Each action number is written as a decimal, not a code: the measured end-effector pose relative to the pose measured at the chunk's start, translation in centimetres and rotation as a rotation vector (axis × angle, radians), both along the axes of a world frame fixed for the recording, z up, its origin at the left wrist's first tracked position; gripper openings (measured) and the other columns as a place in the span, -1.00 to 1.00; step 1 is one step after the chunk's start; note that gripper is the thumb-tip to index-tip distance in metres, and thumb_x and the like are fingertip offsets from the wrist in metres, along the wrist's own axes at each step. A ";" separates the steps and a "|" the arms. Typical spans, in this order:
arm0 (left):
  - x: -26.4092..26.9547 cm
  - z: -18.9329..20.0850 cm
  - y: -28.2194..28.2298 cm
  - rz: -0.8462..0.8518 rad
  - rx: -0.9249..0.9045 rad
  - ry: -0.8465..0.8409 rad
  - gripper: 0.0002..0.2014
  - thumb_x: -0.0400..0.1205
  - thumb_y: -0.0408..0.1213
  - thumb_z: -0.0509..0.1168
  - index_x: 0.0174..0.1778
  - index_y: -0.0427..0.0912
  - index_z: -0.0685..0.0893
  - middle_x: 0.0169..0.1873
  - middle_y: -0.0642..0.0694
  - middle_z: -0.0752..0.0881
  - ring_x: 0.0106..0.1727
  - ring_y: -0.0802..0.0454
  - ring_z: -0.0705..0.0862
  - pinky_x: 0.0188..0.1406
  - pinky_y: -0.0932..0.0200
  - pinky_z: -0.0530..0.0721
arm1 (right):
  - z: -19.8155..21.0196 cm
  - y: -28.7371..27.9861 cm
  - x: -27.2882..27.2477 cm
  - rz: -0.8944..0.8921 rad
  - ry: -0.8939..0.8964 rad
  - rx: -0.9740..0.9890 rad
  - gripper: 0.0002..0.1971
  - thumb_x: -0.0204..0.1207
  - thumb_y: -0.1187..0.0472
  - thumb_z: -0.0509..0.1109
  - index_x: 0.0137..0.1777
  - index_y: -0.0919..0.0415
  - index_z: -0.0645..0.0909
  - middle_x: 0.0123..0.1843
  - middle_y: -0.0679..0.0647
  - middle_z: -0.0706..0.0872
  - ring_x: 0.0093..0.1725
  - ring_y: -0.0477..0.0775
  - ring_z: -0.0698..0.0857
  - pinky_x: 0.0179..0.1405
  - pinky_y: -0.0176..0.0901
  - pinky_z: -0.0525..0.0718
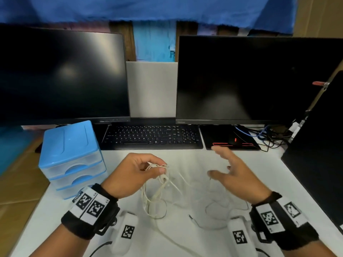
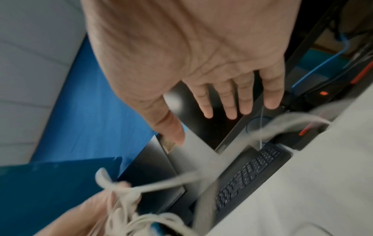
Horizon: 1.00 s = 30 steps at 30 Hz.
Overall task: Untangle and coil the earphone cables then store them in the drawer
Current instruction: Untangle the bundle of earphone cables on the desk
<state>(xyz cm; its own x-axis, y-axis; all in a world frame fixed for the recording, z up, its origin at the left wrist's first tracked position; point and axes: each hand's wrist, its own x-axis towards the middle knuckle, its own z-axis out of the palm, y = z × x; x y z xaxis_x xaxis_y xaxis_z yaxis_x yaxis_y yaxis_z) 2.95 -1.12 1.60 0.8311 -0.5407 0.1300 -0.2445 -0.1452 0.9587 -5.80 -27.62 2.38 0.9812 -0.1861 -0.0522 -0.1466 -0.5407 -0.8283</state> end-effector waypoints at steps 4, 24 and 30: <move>-0.8 -0.2 -1.2 0.017 0.043 -0.026 -0.93 0.43 -0.17 0.50 -0.22 -0.04 0.82 -0.27 -0.01 0.84 -0.39 0.04 0.64 -0.30 0.22 0.64 | -0.6 3.5 -0.9 0.243 -0.060 0.173 -0.25 0.46 0.24 0.56 0.55 -0.20 0.30 0.45 -0.14 0.55 0.48 -0.32 0.42 0.19 -0.41 0.63; 0.9 0.4 1.5 0.207 0.320 0.085 -0.94 0.49 -0.27 0.52 -0.28 -0.15 0.86 -0.34 -0.02 0.82 -0.70 0.24 0.40 -0.69 0.39 0.39 | 0.0 2.9 -0.2 -0.066 -0.100 0.573 -0.73 0.65 0.23 0.29 -0.26 0.21 0.73 -0.49 0.06 0.26 -0.54 -0.08 0.15 -0.60 -0.29 0.08; 1.9 0.0 2.2 0.350 0.362 -0.022 -0.85 0.59 -0.26 0.41 -0.31 -0.05 0.77 -0.31 0.06 0.78 -0.32 0.16 0.67 -0.38 0.29 0.53 | -0.7 3.0 -0.6 0.062 -0.196 0.118 -0.80 0.58 0.17 0.44 -0.26 0.16 0.78 -0.61 -0.16 0.50 -0.60 -0.17 0.39 -0.46 -0.32 0.43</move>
<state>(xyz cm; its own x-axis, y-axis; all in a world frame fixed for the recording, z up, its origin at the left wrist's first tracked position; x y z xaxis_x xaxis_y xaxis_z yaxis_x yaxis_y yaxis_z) 4.86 1.10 1.60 0.9698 -0.2440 0.0056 -0.1416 -0.5441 0.8270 -6.40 -24.60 1.67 0.9841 -0.1287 0.1223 0.0535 -0.4414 -0.8957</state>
